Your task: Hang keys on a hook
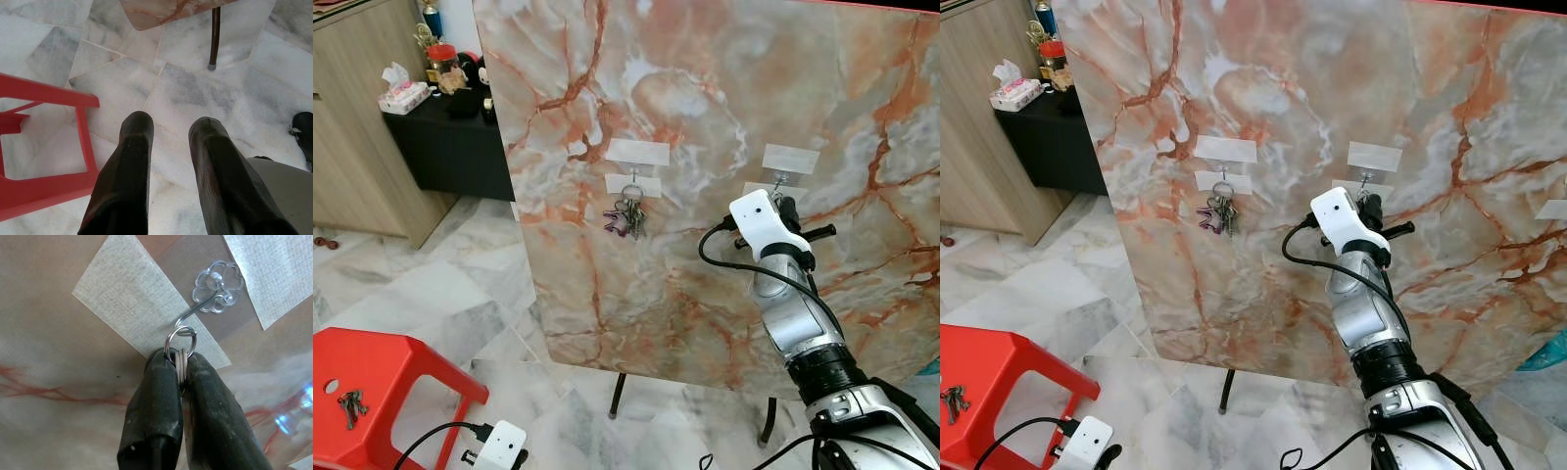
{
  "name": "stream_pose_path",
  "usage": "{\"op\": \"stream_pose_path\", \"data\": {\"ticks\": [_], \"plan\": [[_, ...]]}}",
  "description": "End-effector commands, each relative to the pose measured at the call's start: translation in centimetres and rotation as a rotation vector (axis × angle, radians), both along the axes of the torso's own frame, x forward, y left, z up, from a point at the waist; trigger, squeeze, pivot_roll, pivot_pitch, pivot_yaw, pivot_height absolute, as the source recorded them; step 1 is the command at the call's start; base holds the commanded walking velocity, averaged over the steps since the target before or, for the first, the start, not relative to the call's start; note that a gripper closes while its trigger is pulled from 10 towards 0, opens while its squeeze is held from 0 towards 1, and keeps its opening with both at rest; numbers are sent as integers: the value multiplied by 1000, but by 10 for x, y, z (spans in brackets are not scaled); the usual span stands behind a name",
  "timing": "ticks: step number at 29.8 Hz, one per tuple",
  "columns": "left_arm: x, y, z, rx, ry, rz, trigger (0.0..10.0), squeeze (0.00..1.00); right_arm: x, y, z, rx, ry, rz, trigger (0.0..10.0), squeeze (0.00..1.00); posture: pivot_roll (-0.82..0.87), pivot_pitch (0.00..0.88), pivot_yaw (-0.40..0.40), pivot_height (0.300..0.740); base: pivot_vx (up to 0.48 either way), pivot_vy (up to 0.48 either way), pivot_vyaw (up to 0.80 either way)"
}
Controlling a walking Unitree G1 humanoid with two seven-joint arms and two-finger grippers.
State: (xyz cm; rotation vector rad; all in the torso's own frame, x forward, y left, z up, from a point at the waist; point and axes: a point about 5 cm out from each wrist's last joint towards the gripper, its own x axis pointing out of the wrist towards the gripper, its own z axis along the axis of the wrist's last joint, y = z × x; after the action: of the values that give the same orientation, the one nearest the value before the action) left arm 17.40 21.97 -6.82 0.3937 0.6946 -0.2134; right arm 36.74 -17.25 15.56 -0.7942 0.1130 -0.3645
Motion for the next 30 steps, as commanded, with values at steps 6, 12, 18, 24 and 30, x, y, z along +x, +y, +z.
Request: {"op": "stream_pose_path", "data": {"ticks": [6,12,18,24,30], "plan": [[-2,-5,-3,-8,20,-20,10000,0,4,-4,7,-33,11,-4,10000,0,48,54,-71,740,0,0,0],[-1,-7,-2,-8,14,-27,10000,0,3,-5,6,-34,15,-6,10000,0,48,53,-73,740,0,0,0],[-2,-6,-2,-4,15,-29,10000,0,2,-6,4,-13,15,-9,10000,133,47,54,-72,740,0,0,0],[-2,-5,-2,-4,18,-31,10000,0,3,-7,6,-10,5,-21,10000,478,47,53,-70,740,0,0,0],[-2,-6,-2,-6,20,-35,10000,0,2,-7,8,-7,-1,-26,10000,0,46,53,-69,740,0,0,0]]}}
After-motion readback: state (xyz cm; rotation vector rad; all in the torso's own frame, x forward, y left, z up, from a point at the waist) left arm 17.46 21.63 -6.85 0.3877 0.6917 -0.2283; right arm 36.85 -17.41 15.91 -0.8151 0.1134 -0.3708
